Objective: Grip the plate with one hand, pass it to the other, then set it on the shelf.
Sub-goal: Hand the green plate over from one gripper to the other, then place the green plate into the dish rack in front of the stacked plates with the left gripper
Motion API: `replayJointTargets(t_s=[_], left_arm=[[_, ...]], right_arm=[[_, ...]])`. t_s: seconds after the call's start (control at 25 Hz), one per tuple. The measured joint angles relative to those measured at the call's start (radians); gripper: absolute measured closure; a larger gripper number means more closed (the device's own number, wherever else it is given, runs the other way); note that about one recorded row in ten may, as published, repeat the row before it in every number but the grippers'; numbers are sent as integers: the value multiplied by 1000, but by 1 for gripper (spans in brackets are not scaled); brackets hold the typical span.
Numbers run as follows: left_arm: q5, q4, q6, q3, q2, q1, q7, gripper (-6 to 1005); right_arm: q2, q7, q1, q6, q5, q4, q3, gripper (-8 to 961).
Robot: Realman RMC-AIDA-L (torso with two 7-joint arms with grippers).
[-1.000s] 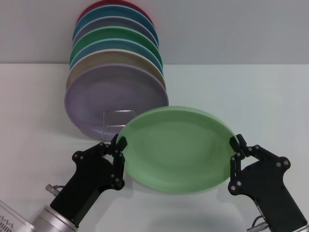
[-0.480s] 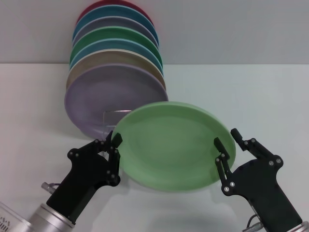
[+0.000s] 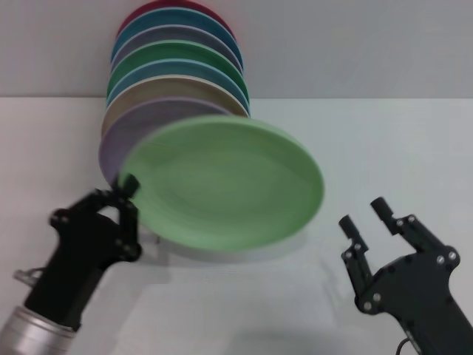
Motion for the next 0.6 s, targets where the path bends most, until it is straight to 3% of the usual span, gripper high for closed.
replayJointTargets(t_s=[0.24,0.6], left_arm=[[6,66,108,-72,2,-14,5,959],[6,193,152,-149,2,-96,32,958]], right_arm=[[5,3,17,66,6,-47,-14,605],[4,10,22,123,18,-64,-3,606]])
